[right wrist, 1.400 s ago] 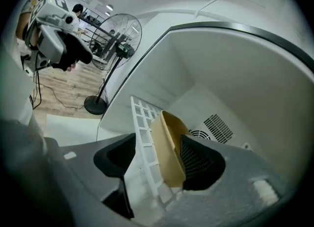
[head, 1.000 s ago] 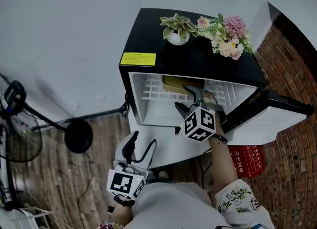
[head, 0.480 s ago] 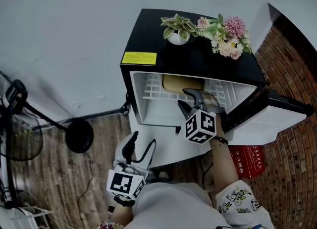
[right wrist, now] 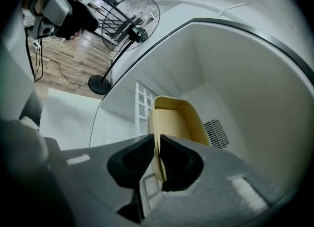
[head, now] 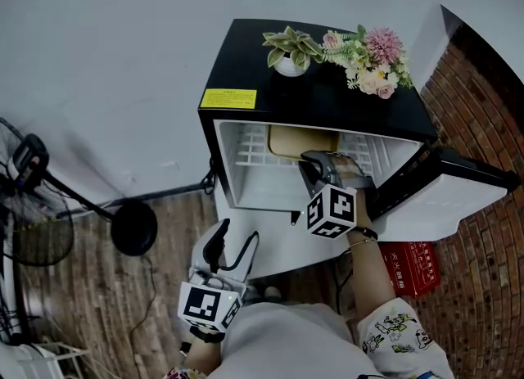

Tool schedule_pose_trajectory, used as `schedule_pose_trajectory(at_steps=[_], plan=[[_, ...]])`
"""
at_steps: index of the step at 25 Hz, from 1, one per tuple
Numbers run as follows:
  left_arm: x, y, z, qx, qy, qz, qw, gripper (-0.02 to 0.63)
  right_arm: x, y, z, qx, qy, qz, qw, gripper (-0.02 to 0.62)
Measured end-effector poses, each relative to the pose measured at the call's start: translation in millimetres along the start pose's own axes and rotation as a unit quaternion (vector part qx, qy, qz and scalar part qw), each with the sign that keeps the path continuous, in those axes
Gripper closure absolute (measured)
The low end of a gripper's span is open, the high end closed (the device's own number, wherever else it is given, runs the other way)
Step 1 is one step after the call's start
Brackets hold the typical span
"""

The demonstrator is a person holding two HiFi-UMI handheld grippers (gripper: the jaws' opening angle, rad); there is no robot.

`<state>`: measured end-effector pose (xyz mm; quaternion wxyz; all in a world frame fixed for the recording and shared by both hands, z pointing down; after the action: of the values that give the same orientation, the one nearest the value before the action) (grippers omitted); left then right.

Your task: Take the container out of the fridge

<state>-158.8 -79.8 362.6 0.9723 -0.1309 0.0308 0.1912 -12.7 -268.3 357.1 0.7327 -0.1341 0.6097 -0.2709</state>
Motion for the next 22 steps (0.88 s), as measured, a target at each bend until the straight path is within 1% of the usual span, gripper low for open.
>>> schedule_pose_trajectory(at_steps=[4, 11, 22], plan=[[0, 1, 0, 0.003, 0.0, -0.005, 1.0, 0.374, 1, 0, 0, -0.003, 0.014, 0.007, 1.0, 0.574], [1, 4, 0, 0.007, 0.001, -0.013, 0.9999, 0.374, 2, 4, 0, -0.002, 0.025, 0.01, 1.0, 0.575], [1, 17, -4, 0.012, -0.006, -0.027, 0.9995, 0.374, -3, 27, -4, 0.017, 0.018, 0.007, 1.0, 0.577]])
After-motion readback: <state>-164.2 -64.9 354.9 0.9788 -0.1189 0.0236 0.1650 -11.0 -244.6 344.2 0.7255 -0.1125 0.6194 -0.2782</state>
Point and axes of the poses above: the fingertips, and each gripper's own axes: y backward along the fingers, x to its right, z out of its underside, the point moved 7 cm from there along y, backward along the fingers, and after that the axes turned 14 degrees about -x, right-handed, at the moved point
